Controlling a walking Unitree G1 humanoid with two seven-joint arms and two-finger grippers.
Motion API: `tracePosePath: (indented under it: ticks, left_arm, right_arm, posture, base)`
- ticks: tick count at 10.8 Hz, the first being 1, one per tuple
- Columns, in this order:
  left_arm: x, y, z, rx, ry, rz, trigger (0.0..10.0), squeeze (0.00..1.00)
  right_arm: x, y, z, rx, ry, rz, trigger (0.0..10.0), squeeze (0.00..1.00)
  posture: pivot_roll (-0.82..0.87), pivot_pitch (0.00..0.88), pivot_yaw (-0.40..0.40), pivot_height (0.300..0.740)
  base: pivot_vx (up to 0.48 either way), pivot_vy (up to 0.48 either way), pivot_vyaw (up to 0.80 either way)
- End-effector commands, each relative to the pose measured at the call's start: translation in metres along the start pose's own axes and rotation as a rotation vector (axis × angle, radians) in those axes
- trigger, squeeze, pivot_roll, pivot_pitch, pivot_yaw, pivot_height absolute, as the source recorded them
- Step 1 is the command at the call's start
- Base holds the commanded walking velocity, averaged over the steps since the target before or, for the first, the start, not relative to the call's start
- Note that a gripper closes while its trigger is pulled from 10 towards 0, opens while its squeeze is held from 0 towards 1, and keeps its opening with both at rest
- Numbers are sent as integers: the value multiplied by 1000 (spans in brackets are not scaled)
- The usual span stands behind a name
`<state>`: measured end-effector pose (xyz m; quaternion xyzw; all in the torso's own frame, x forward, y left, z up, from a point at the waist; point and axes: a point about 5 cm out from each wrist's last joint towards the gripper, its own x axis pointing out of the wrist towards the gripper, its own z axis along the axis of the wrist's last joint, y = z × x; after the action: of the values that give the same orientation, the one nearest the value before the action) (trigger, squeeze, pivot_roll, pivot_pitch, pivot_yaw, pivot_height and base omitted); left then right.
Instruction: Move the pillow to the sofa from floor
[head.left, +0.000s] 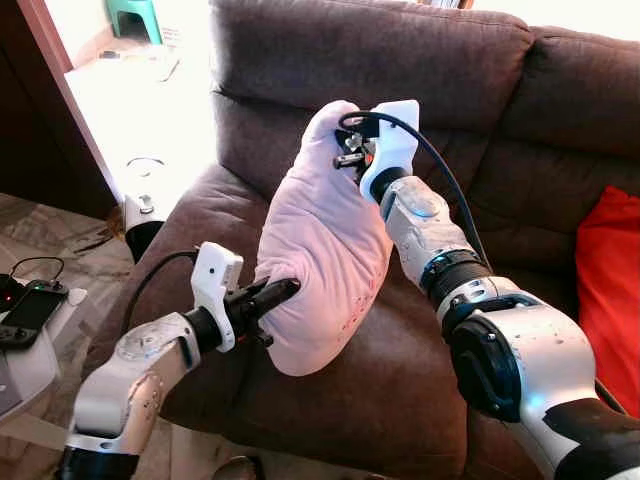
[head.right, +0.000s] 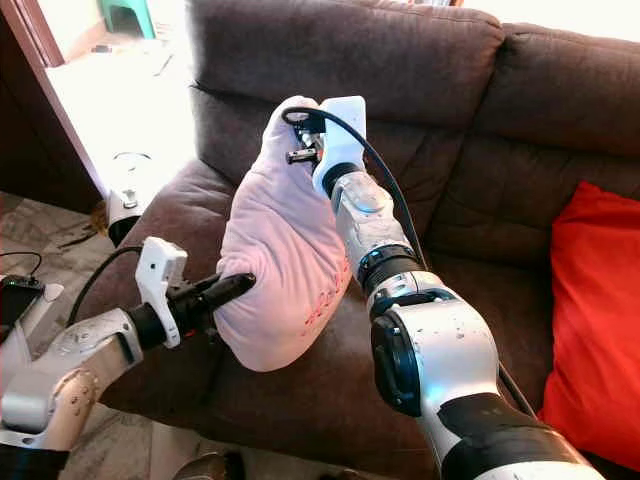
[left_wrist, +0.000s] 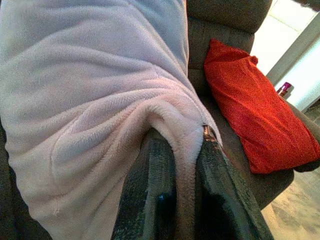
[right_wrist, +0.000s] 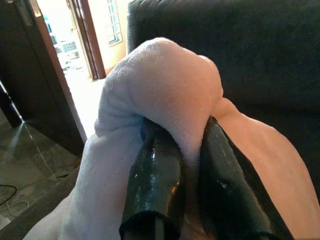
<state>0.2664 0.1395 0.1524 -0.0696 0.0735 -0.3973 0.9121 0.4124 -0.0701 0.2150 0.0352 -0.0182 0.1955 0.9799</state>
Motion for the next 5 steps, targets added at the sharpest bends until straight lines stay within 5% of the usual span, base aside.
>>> tracePosePath:
  ticks: [1,2,5]
  left_arm:
    - [4,-13,27,69,-99,-78,10000,0]
    - [4,-14,25,68,-93,-77,10000,0]
    - [4,-14,26,66,-90,-81,10000,0]
  right_arm:
    - [4,14,4,-20,-4,70,10000,0]
    - [3,14,0,-14,1,79,10000,1000]
    - [2,12,0,-21,6,73,10000,937]
  posture:
    - [149,47,-134,740]
    - [149,49,-134,740]
    - [148,51,-133,740]
  base:
    - [0,0,0]
    - [0,0,0]
    - [0,0,0]
